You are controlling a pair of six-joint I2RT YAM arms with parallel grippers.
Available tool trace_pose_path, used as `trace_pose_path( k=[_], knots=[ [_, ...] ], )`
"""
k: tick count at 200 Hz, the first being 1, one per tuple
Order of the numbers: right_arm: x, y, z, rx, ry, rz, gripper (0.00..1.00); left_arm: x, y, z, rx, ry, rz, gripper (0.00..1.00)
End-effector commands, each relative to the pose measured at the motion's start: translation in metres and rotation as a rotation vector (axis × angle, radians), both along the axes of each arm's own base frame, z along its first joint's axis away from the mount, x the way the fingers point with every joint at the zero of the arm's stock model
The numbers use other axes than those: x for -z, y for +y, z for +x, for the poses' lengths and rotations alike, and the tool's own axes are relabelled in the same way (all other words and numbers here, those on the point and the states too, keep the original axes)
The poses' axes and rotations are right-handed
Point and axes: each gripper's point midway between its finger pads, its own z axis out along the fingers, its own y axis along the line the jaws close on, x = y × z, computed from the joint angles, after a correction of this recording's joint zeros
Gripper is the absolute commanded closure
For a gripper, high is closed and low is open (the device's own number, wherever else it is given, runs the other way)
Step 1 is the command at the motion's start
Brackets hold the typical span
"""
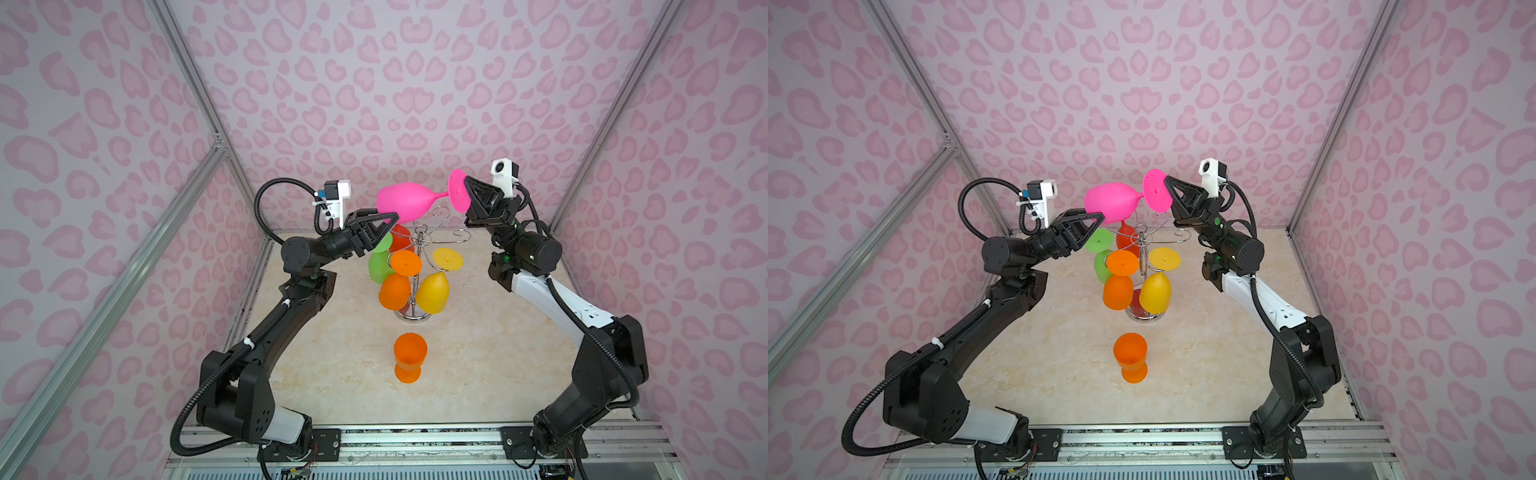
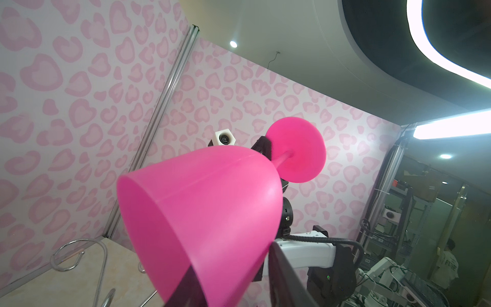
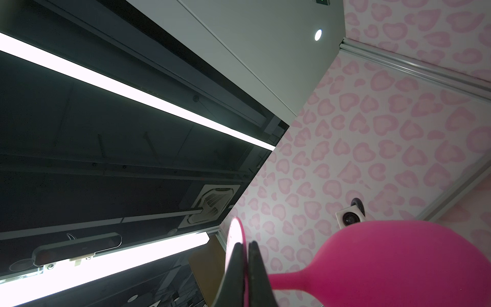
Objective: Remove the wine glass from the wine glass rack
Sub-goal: 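Grasp the magenta glass's bowl with the left gripper beside the right gripper, then open and withdraw the right gripper while the left gripper carries the glass down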
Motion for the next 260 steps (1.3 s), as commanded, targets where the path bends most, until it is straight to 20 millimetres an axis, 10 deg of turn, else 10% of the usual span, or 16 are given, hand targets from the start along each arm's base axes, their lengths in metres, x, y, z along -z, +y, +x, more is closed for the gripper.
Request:
trace_pose_path(
  k=[1, 110, 175, 260],
  knots=[
    [-0.002, -0.003, -0.001, -0.007, -0.015, 0.023, 1.0, -0.003, 0.002, -0.006, 0.007, -0.036, -0.01, 0.7],
    [0.013, -0.012, 0.032, 0.023, 0.042, 0.02, 0.89, -0.006, 0.003, -0.015, 0.022, -0.049, -0.011, 0.97],
    [0.019, -0.047, 0.051, 0.16, 0.022, -0.012, 0.63, -0.007, 0.002, -0.029, 0.035, -0.08, 0.028, 0.97],
    [0.05, -0.081, 0.069, 0.457, 0.051, -0.24, 0.58, 0.001, -0.023, -0.064, 0.071, -0.122, 0.181, 0.97]
  ],
)
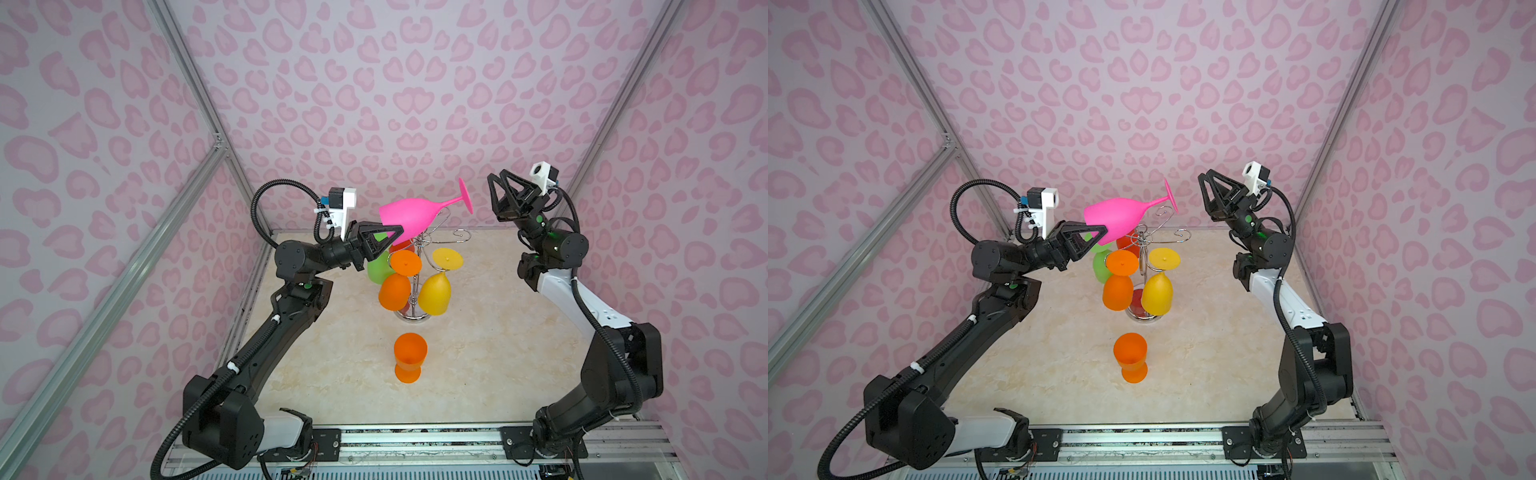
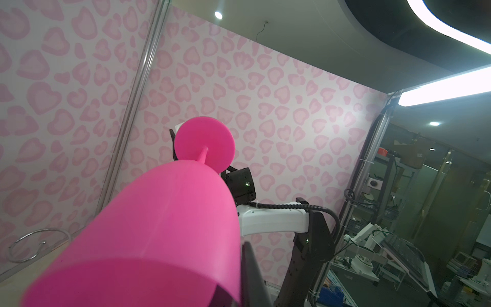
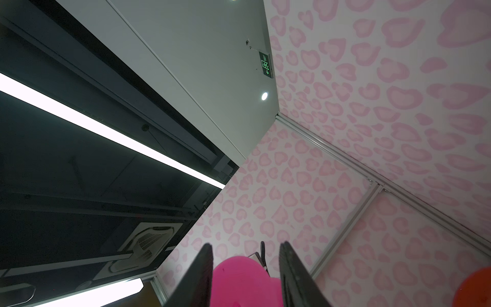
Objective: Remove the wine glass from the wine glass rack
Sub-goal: 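Open and withdraw the right gripper while the left gripper carries the glass down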
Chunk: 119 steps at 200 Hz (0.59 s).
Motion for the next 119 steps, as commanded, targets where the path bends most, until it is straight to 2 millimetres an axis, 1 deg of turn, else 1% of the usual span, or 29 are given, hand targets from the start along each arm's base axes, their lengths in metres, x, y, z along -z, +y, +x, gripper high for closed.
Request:
trace_pose_path(
  k=[1, 20, 36, 48, 55, 68, 93, 106, 107, 109, 119],
  knots=[
    [0.014, 0.0, 0.005, 0.083, -0.006, -0.121, 0.58, 0.004, -0.01, -0.013, 0.0, -0.053, 0.074, 0.97],
    [0.025, -0.01, 0.009, 0.177, 0.019, -0.22, 0.58, 0.012, -0.022, -0.024, -0.001, -0.059, 0.144, 0.97],
    [0.041, -0.021, 0.015, 0.276, 0.06, -0.324, 0.58, 0.019, -0.031, -0.033, -0.013, -0.078, 0.203, 0.97],
    [0.053, -0.033, 0.019, 0.358, 0.1, -0.401, 0.58, 0.025, -0.037, -0.041, -0.015, -0.085, 0.244, 0.97],
    [0.059, -0.039, 0.02, 0.402, 0.12, -0.443, 0.58, 0.033, -0.041, -0.044, -0.014, -0.068, 0.28, 0.97],
    [0.071, -0.056, 0.021, 0.49, 0.167, -0.515, 0.58, 0.041, -0.045, -0.049, -0.024, -0.072, 0.329, 0.97],
    [0.091, -0.087, 0.02, 0.607, 0.245, -0.58, 0.58, 0.061, -0.055, -0.057, -0.049, -0.08, 0.438, 0.97],
    [0.1, -0.101, 0.02, 0.637, 0.276, -0.587, 0.58, 0.08, -0.06, -0.062, -0.048, -0.072, 0.507, 0.97],
    [0.101, -0.102, 0.02, 0.639, 0.28, -0.587, 0.58, 0.075, -0.06, -0.063, -0.052, -0.083, 0.503, 0.97],
    [0.102, -0.104, 0.02, 0.642, 0.287, -0.587, 0.58, 0.073, -0.061, -0.064, -0.052, -0.091, 0.506, 0.97],
    [0.11, -0.112, 0.02, 0.655, 0.31, -0.586, 0.58, 0.082, -0.066, -0.067, -0.062, -0.099, 0.557, 0.98]
  ],
)
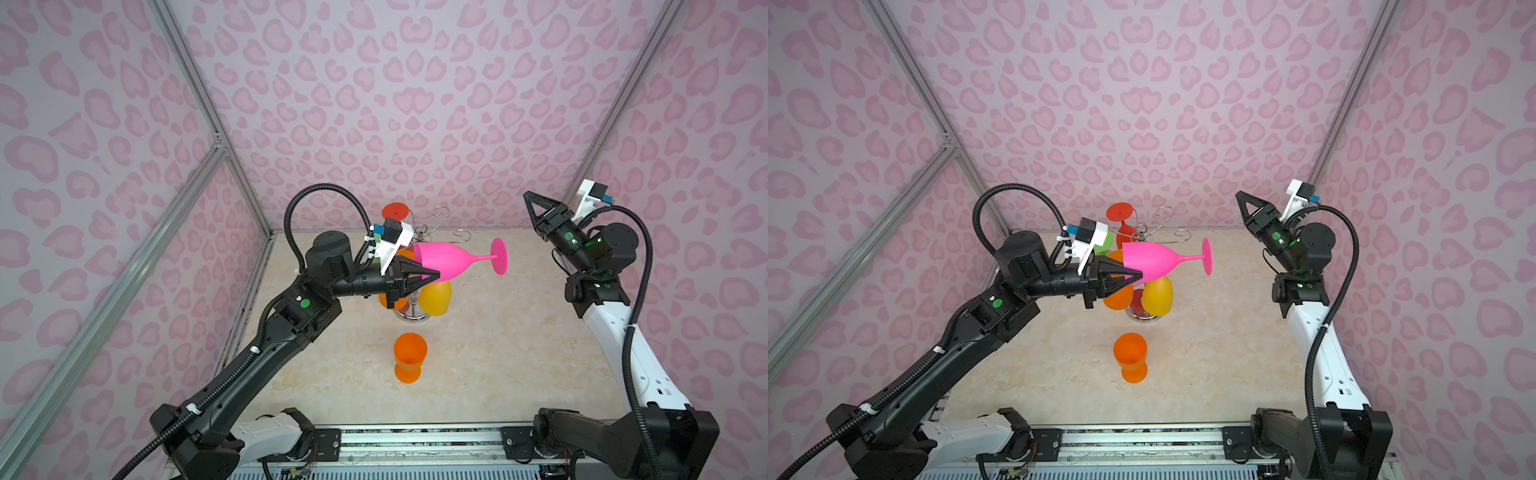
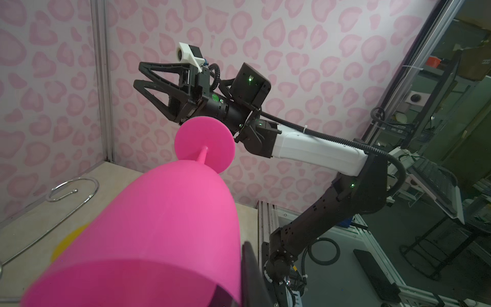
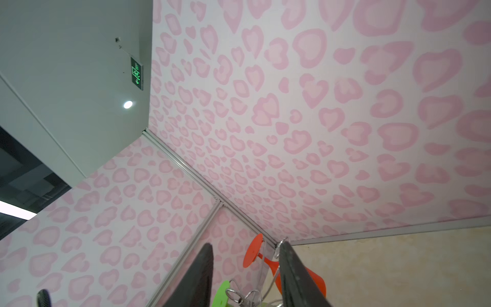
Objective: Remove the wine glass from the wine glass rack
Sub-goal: 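Open and withdraw the right gripper while the left gripper carries the glass down, then lower the magenta glass upright onto the table beside the orange glass with the left gripper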
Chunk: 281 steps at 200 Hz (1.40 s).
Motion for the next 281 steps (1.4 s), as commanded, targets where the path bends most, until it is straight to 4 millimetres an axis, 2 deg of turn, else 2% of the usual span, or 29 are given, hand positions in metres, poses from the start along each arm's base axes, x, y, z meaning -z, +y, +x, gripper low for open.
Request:
trace_pose_path(
  k=[1, 37, 69, 129, 188, 221, 281],
  knots=[
    [0.037, -0.02, 0.006, 0.075, 0.099, -0.06, 0.59, 0.03, -0.003, 0.0, -0.059, -0.051, 0.165, 0.97],
    [0.062, -0.042, 0.01, 0.117, 0.154, -0.056, 0.59, 0.062, -0.02, -0.015, -0.065, -0.094, 0.356, 0.97],
    [0.073, -0.047, 0.014, 0.129, 0.18, -0.054, 0.59, 0.086, -0.032, -0.029, -0.049, -0.137, 0.5, 0.97],
    [0.09, -0.055, 0.022, 0.143, 0.218, -0.048, 0.6, 0.141, -0.048, -0.036, -0.038, -0.19, 0.798, 0.97],
    [0.11, -0.064, 0.027, 0.155, 0.256, -0.034, 0.62, 0.199, -0.065, -0.033, -0.016, -0.235, 1.086, 0.97],
    [0.115, -0.067, 0.028, 0.16, 0.267, -0.032, 0.62, 0.219, -0.073, -0.037, 0.023, -0.248, 1.172, 0.98],
    [0.13, -0.072, 0.032, 0.16, 0.29, -0.01, 0.63, 0.248, -0.069, -0.035, 0.05, -0.233, 1.338, 0.98]
  ],
)
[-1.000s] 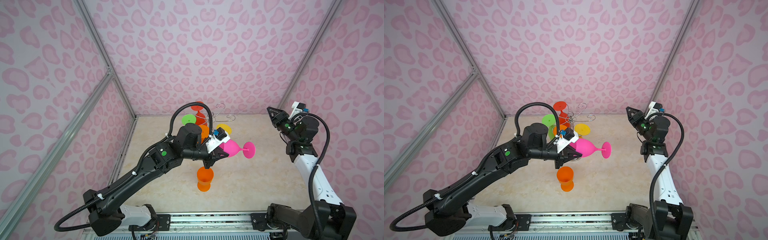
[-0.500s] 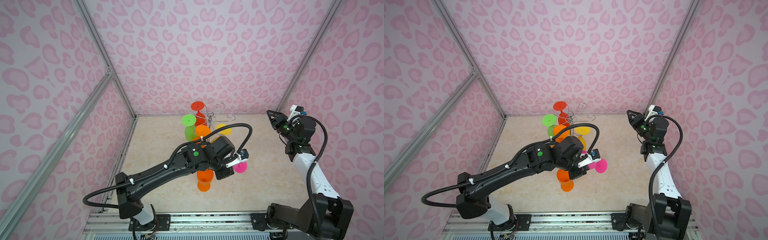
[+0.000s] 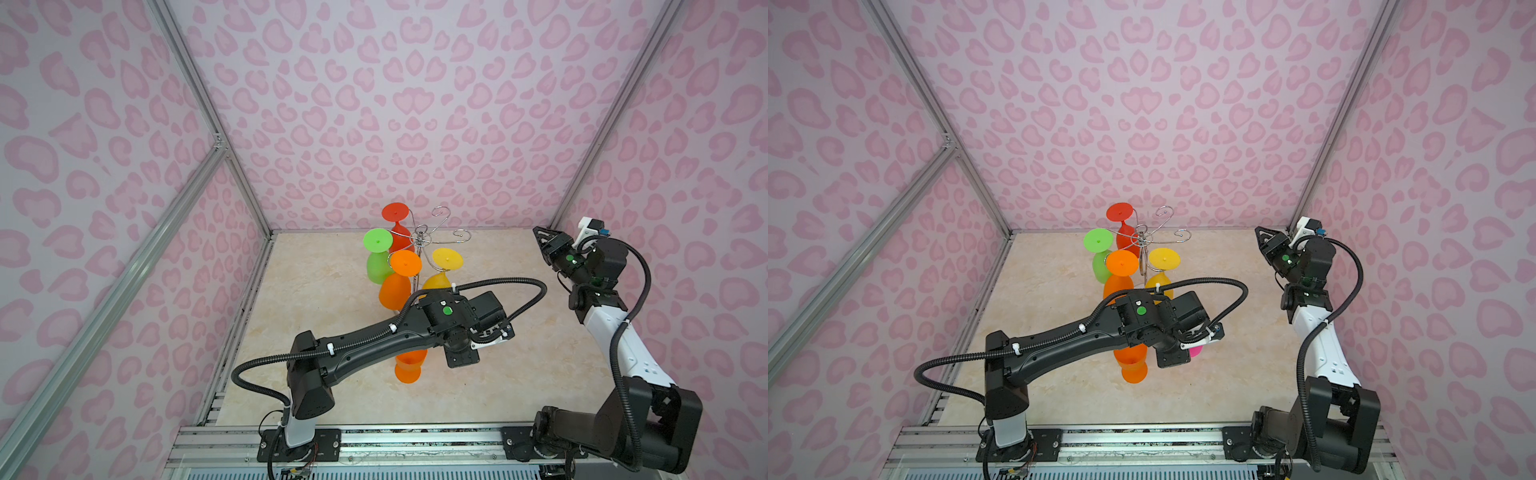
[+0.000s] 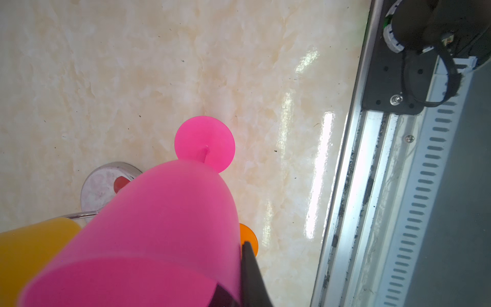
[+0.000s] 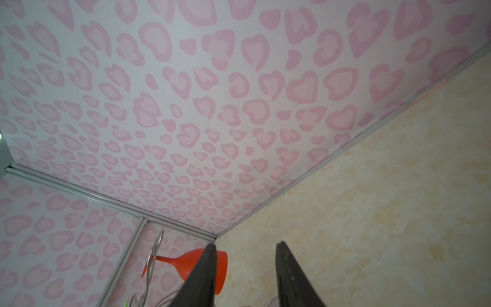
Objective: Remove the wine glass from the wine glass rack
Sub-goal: 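Lower the magenta glass upright onto the table beside the orange glass with the left gripper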
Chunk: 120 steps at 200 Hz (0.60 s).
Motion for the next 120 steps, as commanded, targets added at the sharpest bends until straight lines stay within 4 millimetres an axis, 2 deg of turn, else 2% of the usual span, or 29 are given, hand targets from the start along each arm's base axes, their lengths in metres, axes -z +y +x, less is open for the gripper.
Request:
trace_pose_path(
  k=[1, 120],
  knots=[
    [-0.002, -0.001, 0.001, -0.006, -0.024, 0.0, 0.63, 0.01, 0.013, 0.0, -0.002, 0.004, 0.097, 0.98],
    [0.004, -0.006, 0.001, -0.001, -0.02, 0.013, 0.63, 0.043, 0.017, -0.003, -0.003, 0.051, 0.227, 0.97]
  ],
)
